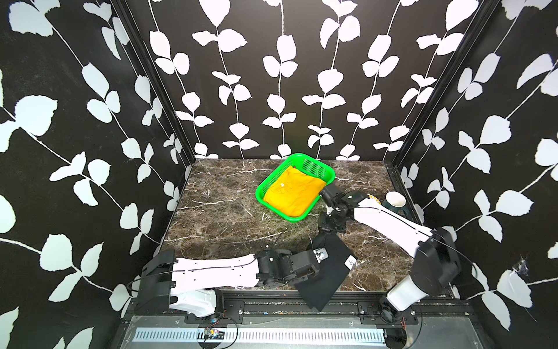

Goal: Put the folded t-shirts into the basket
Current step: Pick up the T-shirt from the center of the board, then place the T-shirt in the bin.

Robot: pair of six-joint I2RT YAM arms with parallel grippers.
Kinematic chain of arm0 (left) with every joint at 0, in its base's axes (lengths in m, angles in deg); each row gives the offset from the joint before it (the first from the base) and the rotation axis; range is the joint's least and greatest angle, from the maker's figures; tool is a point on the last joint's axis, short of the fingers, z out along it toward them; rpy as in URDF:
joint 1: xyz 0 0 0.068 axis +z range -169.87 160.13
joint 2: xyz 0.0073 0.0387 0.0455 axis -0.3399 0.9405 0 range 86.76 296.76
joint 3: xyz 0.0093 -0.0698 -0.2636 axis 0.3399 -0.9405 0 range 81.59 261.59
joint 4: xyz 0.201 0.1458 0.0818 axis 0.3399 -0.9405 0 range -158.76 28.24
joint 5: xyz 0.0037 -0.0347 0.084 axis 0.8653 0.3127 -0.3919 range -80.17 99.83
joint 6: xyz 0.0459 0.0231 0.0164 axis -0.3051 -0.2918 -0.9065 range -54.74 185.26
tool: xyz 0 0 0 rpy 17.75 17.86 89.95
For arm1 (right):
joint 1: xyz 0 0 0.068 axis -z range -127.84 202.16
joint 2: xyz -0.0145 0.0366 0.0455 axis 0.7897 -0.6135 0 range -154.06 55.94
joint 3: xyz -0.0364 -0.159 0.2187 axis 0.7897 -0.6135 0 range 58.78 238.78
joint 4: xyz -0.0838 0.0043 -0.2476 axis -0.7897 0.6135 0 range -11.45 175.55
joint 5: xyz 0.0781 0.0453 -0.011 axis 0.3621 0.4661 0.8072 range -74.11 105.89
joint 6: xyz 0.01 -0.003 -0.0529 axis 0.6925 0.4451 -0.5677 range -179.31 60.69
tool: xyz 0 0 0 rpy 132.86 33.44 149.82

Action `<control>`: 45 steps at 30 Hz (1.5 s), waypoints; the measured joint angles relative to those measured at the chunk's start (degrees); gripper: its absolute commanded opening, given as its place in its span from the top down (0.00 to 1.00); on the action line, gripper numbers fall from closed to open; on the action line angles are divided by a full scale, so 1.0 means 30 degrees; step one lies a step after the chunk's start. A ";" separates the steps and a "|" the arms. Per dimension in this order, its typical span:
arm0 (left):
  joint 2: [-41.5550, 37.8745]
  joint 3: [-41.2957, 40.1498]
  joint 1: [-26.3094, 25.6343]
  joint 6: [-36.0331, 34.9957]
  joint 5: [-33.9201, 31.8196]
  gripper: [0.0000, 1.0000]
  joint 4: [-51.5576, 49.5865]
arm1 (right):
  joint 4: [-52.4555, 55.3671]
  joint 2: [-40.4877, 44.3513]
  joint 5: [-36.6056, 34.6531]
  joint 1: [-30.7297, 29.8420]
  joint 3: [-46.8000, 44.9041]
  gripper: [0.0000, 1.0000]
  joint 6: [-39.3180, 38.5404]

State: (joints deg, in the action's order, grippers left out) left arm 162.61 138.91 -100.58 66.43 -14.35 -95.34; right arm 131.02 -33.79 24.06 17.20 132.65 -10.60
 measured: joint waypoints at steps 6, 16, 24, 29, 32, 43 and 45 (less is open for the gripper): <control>-0.0007 0.2157 0.1056 -0.1457 0.0102 1.00 0.0707 | 0.0175 0.2069 -0.1260 0.1370 0.1479 1.00 0.0291; 0.1690 0.7060 0.5814 -0.2841 0.3905 1.00 0.0998 | -0.0911 0.1639 -0.3162 0.3366 0.6018 1.00 0.0219; 0.4634 0.9398 0.8918 -0.2565 0.6666 1.00 0.1035 | -0.1158 -0.1902 -0.3483 0.4262 1.0710 1.00 -0.0131; 0.5807 1.0775 1.1111 -0.2091 0.8604 1.00 0.0787 | -0.0882 -0.5464 -0.3410 0.4342 1.4214 1.00 -0.0153; 0.6513 1.1366 1.2116 -0.2033 0.9391 1.00 0.0488 | -0.0794 -0.7293 -0.3169 0.4335 1.5868 1.00 -0.0095; 0.8677 1.2174 1.4477 -0.2127 0.8051 1.00 0.0138 | 0.0474 -1.4710 -0.1188 0.4204 2.3999 1.00 0.0452; 0.9041 1.2531 1.4724 -0.2149 0.7621 1.00 -0.0138 | 0.0029 -1.5198 -0.0758 0.4197 2.4079 1.00 0.0794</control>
State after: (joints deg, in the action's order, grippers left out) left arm 189.74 176.50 -56.40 59.98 8.51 -95.76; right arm 131.11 -79.38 21.78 29.79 204.88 -8.22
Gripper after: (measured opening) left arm 0.068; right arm 0.077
